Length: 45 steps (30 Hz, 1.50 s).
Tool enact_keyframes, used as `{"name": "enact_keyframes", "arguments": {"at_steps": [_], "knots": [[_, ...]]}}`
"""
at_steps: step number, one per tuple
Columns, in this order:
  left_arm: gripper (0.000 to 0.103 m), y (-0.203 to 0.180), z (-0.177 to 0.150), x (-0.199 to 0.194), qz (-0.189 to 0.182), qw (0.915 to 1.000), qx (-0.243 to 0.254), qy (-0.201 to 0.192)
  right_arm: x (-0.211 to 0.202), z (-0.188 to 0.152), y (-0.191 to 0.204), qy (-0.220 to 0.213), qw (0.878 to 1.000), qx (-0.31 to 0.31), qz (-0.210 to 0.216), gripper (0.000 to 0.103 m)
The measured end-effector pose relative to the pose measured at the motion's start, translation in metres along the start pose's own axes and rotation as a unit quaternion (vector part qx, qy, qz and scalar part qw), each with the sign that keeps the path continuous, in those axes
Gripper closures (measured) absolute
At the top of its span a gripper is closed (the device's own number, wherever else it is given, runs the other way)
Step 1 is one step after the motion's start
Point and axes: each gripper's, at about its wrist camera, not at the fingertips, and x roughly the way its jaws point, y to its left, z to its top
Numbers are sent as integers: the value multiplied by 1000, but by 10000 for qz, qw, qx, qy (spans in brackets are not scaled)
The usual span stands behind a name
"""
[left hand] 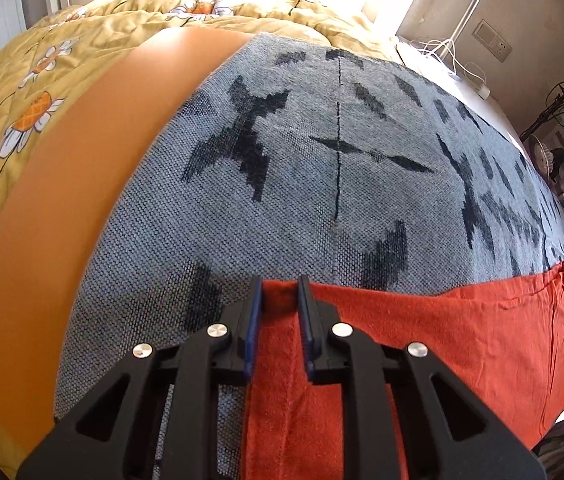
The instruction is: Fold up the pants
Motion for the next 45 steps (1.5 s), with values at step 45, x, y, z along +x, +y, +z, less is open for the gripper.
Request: {"name": "enact_keyframes", "arguments": {"at_steps": [45], "knots": [[84,-419,-23,63,-1237,9405,3150,295,39,17,-7,-234,9983,319,435,40]]}}
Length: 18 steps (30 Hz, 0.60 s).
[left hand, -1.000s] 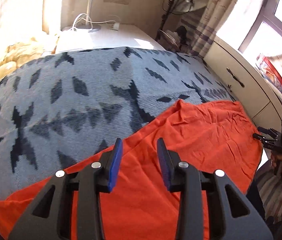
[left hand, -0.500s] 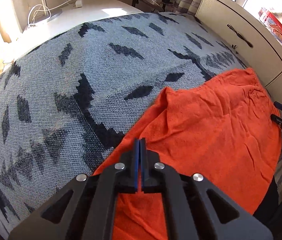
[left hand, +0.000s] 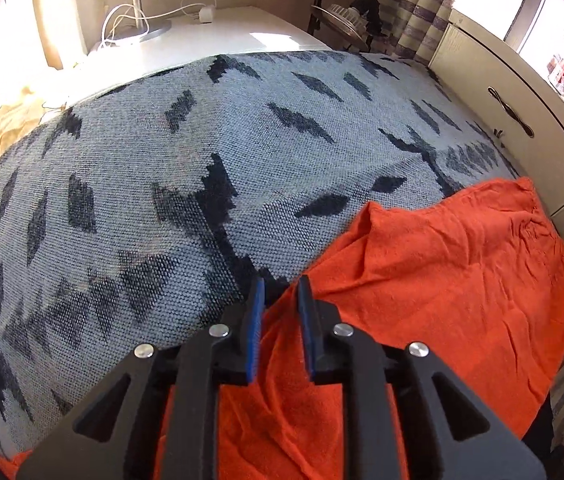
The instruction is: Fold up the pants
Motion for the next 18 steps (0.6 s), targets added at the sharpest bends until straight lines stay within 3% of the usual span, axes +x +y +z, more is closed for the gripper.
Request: {"name": "enact_keyframes", "arguments": {"at_steps": [1,3,6,7,8,11,14,18], "knots": [[85,-1,-1,-7,221,9997,-61,-126,6,9,6,33,10000,-76,36,40],[85,-9,-7,-28,257,9981,-261,-499,20,22,22,72,9993,-320,203,44],[56,-28,-33,-63,285,9914,-682,-1077,52,30,45,329,9970,-673,210,50],[41,-37,-46,-74,271,9881,-813,-1276,62,30,49,435,9963,-726,160,52],[38,-47,-61,-81,267,9863,-846,-1389,74,28,51,531,9956,-767,16,52],[37,-75,-107,-89,565,9858,-787,-1373,90,23,45,546,9944,-836,-352,50],[37,-91,-150,-89,1165,9821,-860,-1205,82,21,42,399,9946,-772,-569,46],[38,-92,-186,-90,1253,9792,-1206,-1049,43,14,51,31,9944,-789,-708,45]]}}
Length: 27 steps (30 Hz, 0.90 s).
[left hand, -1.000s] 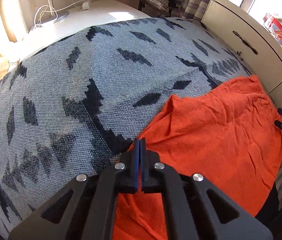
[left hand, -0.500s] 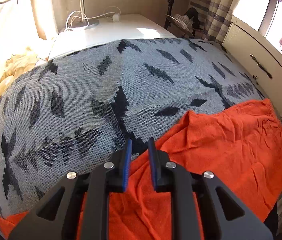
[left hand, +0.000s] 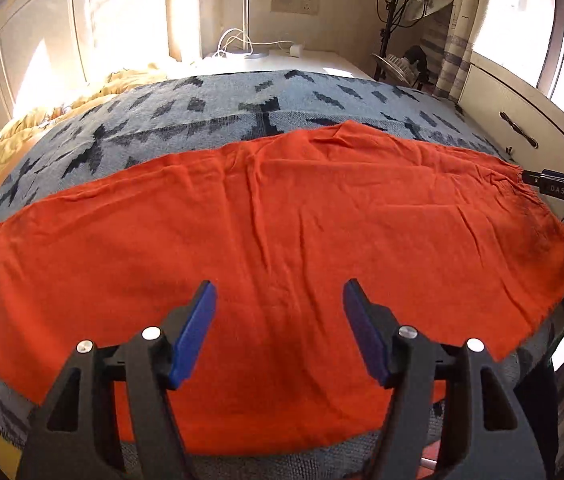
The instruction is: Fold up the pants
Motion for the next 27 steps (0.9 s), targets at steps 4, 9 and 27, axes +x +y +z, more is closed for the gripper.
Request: {"name": "enact_keyframes", "arguments": {"at_steps": [4,9,27], "knots": [[52,10,-14,7,186,9997,-33,179,-35,-15,11,-76,9998,83,136,43],[55,27,-23,-3,288,9995,-83,102,-58,-35,28,-16,9997,128,224,42],[55,171,-68,-58,661,9829,-1707,-209,-42,-88,15,296,9984,133,461,36]]}}
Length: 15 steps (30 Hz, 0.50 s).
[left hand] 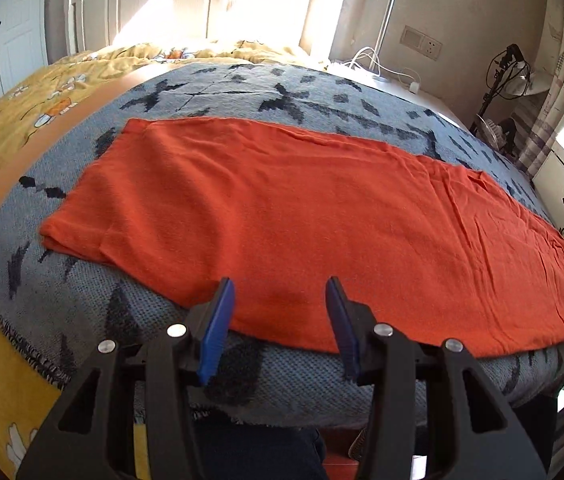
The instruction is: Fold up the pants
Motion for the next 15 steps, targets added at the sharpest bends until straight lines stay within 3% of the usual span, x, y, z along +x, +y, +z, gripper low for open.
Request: {"name": "enact_keyframes", "arguments": {"at_steps": [8,15], "knots": [[57,87,11,-19,167,9931,-1122,-281,-3,-2,0,-37,9999,126,-57,36],[57,142,89,6,-281,9928,-1129,-270,2,5,-2,43,9998,151,-114,36]]}}
